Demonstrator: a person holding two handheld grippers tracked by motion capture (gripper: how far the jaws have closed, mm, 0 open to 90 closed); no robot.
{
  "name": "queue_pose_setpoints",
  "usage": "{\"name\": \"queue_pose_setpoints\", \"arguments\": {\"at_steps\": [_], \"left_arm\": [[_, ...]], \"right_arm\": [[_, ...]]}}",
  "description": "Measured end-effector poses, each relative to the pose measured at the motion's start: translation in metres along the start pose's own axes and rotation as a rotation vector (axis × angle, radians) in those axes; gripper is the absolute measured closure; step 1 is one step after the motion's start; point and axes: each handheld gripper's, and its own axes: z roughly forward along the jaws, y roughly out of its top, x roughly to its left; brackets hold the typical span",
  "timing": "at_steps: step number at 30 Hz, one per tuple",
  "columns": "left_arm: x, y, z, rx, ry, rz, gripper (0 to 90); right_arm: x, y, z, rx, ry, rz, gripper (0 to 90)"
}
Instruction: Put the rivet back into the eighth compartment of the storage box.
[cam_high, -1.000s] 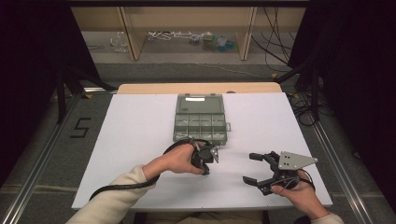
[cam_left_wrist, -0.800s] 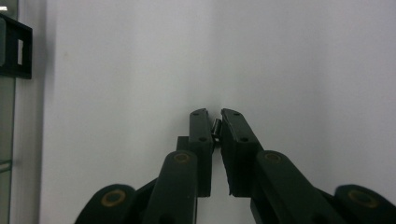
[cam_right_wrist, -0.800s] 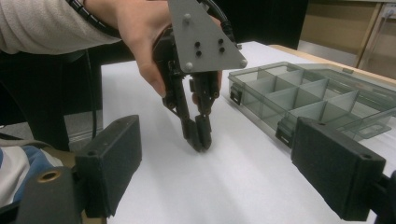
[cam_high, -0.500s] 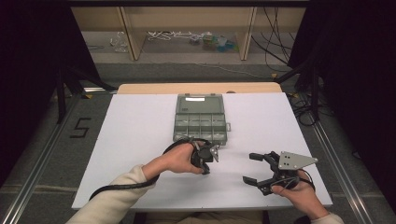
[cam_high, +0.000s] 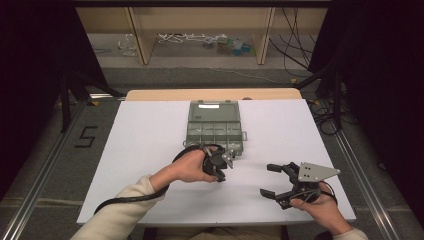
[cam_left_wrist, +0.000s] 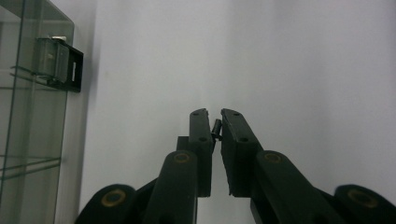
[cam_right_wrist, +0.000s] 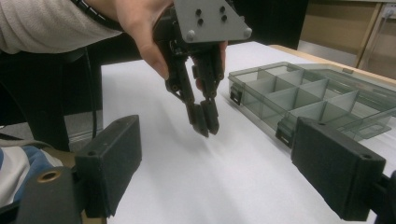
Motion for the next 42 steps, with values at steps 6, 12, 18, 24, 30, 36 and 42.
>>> {"name": "queue_pose_setpoints", "arguments": {"at_steps": [6, 12, 18, 24, 30, 36, 42], "left_arm": [[0.000, 0.001, -0.003, -0.014, 0.010, 0.002, 82.3], [0.002, 0.002, -0.007, -0.025, 0.022, -0.001, 82.3], [0.004, 0.003, -0.011, -0.039, 0.037, 0.005, 82.4], [0.007, 0.005, -0.014, -0.063, 0.052, -0.003, 82.3], [0.011, 0.010, -0.015, -0.082, 0.060, -0.004, 82.3], [0.015, 0.012, -0.015, -0.091, 0.072, -0.009, 82.3], [0.022, 0.015, -0.016, -0.101, 0.075, -0.018, 82.3]], "right_arm": [[0.000, 0.000, 0.000, 0.002, -0.001, 0.000, 17.2], [0.000, 0.000, 0.000, 0.003, -0.001, 0.000, 17.2], [0.000, 0.000, 0.000, 0.004, -0.002, 0.000, 17.2], [0.000, 0.000, 0.000, 0.003, -0.003, -0.001, 17.2], [0.000, 0.000, 0.000, 0.002, -0.003, -0.001, 17.2], [0.000, 0.000, 0.000, 0.002, -0.001, 0.001, 17.2], [0.000, 0.000, 0.000, -0.002, -0.002, 0.002, 17.2]]}}
